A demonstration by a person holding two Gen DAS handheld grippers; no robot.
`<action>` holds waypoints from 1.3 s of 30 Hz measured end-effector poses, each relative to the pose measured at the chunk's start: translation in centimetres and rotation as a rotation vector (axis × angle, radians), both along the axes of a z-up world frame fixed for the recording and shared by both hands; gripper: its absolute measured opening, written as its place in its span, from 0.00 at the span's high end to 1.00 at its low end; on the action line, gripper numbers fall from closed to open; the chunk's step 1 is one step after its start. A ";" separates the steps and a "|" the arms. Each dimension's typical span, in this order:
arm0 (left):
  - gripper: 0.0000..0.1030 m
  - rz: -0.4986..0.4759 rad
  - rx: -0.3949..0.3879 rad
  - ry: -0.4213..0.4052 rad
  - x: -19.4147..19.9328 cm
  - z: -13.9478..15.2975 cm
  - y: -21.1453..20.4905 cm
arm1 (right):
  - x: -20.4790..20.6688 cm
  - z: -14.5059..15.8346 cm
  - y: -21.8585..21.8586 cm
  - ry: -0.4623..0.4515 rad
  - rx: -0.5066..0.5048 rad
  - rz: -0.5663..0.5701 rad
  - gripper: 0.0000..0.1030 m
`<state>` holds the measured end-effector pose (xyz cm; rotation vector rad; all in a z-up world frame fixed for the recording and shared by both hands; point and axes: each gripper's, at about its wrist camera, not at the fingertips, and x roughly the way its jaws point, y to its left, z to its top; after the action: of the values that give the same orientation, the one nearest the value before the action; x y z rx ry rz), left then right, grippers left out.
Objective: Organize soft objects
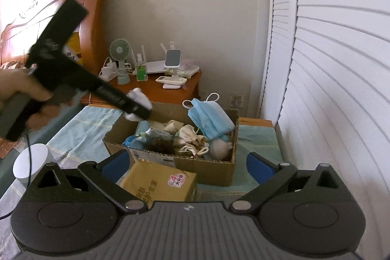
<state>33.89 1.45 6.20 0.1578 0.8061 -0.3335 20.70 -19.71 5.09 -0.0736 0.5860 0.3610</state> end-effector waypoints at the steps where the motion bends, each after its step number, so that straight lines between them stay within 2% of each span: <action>1: 0.08 0.019 0.003 -0.029 -0.2 0.2 0.1 | -0.1 0.0 -0.1 0.004 0.004 -0.004 0.00; 6: 0.05 0.050 0.038 -0.093 -2.7 1.5 0.6 | -1.0 0.1 -0.4 0.009 0.019 -0.018 0.00; 8: 0.01 0.053 0.053 -0.123 -4.6 2.1 0.7 | -1.3 0.3 -0.4 0.015 0.027 -0.025 0.00; 12: 0.01 0.067 0.057 -0.175 -9.2 2.5 0.8 | -2.1 0.7 -0.2 0.038 0.024 -0.062 0.00; 16: 0.01 0.102 0.086 -0.211 -13.8 2.2 0.2 | -2.6 0.7 0.1 0.104 0.003 -0.144 0.00; 22: 0.01 0.217 0.090 -0.199 -19.0 2.3 -0.6 | -3.7 0.7 0.3 0.184 -0.016 -0.242 0.00; 25: 0.01 0.277 0.079 -0.139 -19.7 2.6 -0.7 | -4.6 1.4 0.6 0.186 -0.012 -0.245 0.00; 34: 0.01 0.326 0.007 -0.104 -21.2 2.8 -0.6 | -5.6 2.3 1.4 0.163 -0.058 -0.253 0.00; 39: 0.01 0.338 0.004 -0.104 -21.3 2.8 -0.7 | -5.7 2.3 1.5 0.161 -0.071 -0.257 0.00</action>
<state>12.63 0.73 8.97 0.0406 0.7163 -0.0046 15.02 -18.17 7.44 -0.0368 0.7581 0.0963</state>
